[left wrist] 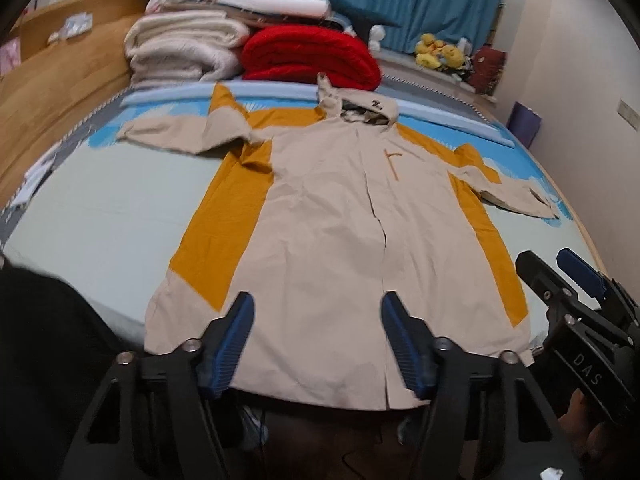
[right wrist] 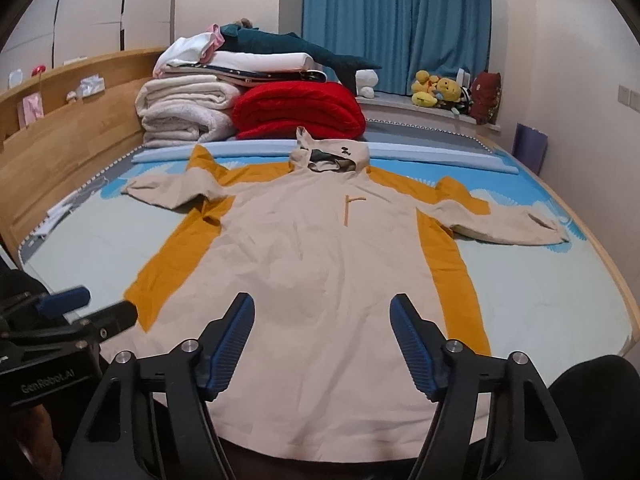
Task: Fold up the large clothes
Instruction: 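Move the left tool toward the sleeve cuff of the jacket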
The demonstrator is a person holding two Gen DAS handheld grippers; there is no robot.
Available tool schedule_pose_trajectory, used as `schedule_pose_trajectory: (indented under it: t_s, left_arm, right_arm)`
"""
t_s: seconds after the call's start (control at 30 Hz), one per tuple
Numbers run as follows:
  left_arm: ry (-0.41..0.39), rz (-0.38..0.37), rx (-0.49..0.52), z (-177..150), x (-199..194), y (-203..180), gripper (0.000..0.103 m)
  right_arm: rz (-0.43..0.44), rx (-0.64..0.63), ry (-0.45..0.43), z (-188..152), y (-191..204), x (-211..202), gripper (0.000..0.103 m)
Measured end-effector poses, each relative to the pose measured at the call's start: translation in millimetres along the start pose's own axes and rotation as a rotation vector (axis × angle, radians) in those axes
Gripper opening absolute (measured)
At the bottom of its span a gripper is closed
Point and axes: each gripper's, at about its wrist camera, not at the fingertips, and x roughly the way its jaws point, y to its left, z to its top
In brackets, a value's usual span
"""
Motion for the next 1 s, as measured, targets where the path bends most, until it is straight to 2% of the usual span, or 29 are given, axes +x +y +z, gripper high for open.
schedule_pose_trajectory:
  t_s: [0.1,0.2,0.33,0.53,0.77,0.83,0.97,1.0]
  left_arm:
    - [-0.009,-0.014,-0.009,12.9,-5.6,-1.1,0.056]
    - [-0.041,0.001,0.033,22.7,-2.7,-6.7,0.056]
    - [0.006,-0.036,-0.018,42.4,18.8,-5.4,0.056]
    - [0.023,-0.026,-0.023,70.0,41.6,-8.0,0.056]
    - [0.009,0.005,-0.001,108.6,65.2,-1.6,0.056]
    - [0.015,0.002,0.012,123.4,76.4,2.7,0.047]
    - [0.039,-0.009,0.000,160.4,105.7,28.3,0.014]
    - [0.046,-0.010,-0.011,171.8,115.7,39.8,0.013]
  right_arm:
    - [0.025,0.000,-0.002,14.0,-3.2,-1.8,0.070]
    - [0.042,-0.028,0.013,30.4,-3.2,5.3,0.070]
    - [0.048,-0.039,0.030,55.6,-4.3,24.7,0.070]
    - [0.040,-0.042,0.056,87.1,-1.0,60.0,0.070]
    - [0.056,-0.062,-0.005,143.9,-5.8,101.3,0.070]
    - [0.050,-0.055,-0.022,162.8,-7.9,115.5,0.070]
    - [0.056,-0.074,-0.080,218.6,-14.9,152.6,0.070]
    - [0.067,-0.070,-0.099,229.8,-17.7,159.0,0.069]
